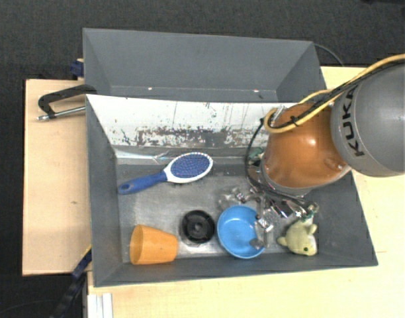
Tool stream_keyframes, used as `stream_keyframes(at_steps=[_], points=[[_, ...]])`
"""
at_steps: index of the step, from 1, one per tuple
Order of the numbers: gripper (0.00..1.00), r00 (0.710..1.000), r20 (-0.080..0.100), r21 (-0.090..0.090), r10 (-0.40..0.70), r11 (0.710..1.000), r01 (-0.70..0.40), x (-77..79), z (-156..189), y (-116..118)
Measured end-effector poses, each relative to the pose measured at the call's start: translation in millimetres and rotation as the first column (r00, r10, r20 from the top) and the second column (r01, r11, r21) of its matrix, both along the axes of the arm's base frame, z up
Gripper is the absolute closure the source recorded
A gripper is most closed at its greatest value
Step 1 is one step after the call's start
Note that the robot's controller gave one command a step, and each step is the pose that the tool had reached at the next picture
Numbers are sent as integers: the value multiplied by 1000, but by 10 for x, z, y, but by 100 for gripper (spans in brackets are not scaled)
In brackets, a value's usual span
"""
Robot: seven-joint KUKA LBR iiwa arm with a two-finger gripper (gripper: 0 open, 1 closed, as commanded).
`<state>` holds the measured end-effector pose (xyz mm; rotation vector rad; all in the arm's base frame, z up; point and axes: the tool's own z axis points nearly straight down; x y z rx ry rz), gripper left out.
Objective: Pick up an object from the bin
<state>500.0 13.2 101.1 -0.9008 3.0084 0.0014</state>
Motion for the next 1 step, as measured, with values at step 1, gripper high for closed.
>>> stream_keyframes(at_steps=[1], points=[[0,908,5,-1,419,908,-419,-62,105,-12]])
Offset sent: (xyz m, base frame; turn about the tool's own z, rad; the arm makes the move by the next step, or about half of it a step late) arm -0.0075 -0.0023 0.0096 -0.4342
